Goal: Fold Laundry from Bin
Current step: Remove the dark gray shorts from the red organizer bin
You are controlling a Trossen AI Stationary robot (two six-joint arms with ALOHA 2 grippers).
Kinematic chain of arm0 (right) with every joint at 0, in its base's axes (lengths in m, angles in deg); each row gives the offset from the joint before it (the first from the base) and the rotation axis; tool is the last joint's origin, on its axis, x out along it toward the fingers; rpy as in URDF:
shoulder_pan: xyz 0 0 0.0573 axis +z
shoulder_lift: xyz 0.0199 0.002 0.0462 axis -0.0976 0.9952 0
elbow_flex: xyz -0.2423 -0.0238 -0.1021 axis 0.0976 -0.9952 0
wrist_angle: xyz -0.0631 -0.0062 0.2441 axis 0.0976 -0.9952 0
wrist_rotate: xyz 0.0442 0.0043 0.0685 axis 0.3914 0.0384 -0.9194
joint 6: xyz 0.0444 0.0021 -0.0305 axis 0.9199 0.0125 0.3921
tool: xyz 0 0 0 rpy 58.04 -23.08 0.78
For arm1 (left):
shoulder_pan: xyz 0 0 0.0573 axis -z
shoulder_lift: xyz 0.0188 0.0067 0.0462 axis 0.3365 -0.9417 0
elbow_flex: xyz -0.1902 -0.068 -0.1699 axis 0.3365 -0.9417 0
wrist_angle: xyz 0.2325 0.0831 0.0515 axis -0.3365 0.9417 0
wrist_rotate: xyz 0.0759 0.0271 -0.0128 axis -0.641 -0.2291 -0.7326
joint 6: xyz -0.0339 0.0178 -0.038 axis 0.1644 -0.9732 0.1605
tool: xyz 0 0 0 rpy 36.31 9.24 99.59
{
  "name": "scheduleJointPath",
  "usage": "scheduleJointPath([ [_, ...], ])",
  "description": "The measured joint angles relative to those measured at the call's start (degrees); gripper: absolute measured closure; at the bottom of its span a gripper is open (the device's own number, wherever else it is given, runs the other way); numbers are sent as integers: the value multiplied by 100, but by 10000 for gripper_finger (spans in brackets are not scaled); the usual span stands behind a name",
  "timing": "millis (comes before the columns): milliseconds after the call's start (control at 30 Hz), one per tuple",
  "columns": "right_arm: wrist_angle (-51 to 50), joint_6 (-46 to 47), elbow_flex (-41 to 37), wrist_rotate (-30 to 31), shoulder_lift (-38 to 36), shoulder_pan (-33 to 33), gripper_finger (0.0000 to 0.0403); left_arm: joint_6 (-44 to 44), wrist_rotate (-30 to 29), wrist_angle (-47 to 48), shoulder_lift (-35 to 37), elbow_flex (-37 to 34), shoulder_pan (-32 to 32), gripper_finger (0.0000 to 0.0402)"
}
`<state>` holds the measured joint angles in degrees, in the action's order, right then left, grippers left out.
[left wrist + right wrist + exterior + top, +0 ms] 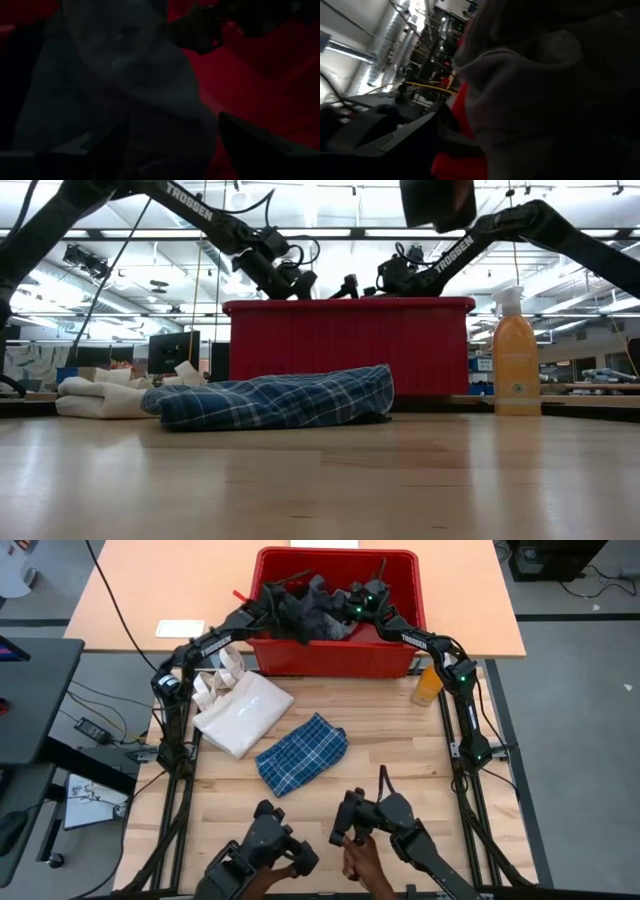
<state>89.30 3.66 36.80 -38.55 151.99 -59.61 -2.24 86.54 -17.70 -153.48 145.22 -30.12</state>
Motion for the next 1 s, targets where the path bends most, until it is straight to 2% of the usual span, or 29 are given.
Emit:
scheduleJointPath([
  [67, 130, 13, 0, 23, 0, 8, 7, -120, 82, -117, -43, -2, -67, 84],
  [300, 177, 4, 0, 52, 0, 42, 7, 251, 1206, -401, -194, -13, -257, 81],
  [400, 148, 2, 0, 53, 0, 47, 7, 315, 1189, -508, -194, -13, -242, 81],
  [533, 146, -34, 0, 50, 0, 53, 7, 345, 802, -788, -277, -8, -233, 81],
  [700, 140, -41, 0, 20, 0, 67, 7, 658, 967, -1108, -593, -5, -239, 81],
  [1000, -10, -105, 0, -43, 0, 155, 7, 1353, 816, -2036, -1018, 13, -187, 81],
])
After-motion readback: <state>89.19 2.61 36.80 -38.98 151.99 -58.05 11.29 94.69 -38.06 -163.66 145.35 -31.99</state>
